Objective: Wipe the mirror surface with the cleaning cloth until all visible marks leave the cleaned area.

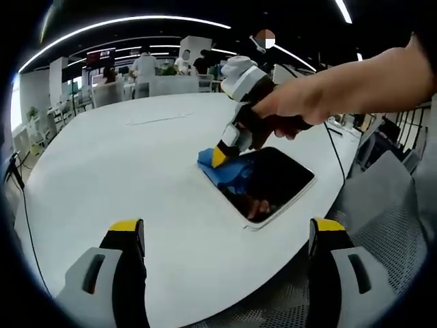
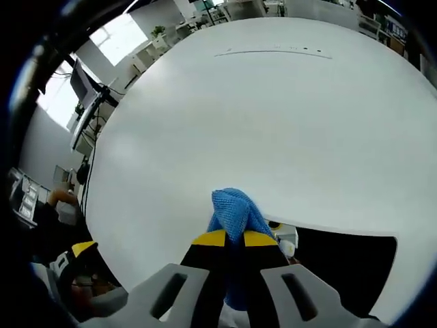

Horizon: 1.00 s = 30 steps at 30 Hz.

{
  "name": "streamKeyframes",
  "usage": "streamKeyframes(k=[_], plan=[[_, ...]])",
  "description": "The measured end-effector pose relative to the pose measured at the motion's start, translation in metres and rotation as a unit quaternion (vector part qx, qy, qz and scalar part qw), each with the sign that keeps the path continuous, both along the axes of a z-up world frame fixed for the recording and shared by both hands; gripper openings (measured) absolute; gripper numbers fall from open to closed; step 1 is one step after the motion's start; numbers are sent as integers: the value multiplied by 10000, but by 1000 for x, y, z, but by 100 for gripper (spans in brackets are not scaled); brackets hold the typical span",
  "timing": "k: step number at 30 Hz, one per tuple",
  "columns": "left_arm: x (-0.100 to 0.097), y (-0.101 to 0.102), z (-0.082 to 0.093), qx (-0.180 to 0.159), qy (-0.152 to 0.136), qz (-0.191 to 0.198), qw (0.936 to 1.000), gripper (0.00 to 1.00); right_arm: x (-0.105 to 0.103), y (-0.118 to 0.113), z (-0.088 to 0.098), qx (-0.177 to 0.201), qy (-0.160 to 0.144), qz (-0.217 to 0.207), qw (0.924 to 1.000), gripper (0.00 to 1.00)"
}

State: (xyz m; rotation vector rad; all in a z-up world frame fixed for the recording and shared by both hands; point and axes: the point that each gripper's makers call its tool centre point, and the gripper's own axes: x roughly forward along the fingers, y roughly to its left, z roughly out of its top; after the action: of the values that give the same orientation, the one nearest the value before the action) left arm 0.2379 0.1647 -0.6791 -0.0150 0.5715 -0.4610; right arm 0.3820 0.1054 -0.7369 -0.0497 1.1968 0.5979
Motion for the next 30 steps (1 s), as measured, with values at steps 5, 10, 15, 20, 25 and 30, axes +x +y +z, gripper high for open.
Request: streamKeyframes(k=[5,10,15,20,25,30], plan=[[-1,-3,0,-25,17,-62,10000,99,-5,-1,-1,-24,33,38,10000,0],[-3,-4,0,13,12,-127,9999,99,-9,-3,-4,5,28,5,10000,0],[-4,-2,1,-7,9,-123,9999,99,-16,-5,-5,-10,14,62,10000,0],[-6,3,1,4,36,-54,10000,99,-23,-7,-3,7,31,48,10000,0],[-4,2,3,9,-4,-50,10000,99,-30,-7,-1,3,33,75,10000,0],[3,12,6,-110,139,428,9989,99,-40,-9,2,53,102,82,9999,0]])
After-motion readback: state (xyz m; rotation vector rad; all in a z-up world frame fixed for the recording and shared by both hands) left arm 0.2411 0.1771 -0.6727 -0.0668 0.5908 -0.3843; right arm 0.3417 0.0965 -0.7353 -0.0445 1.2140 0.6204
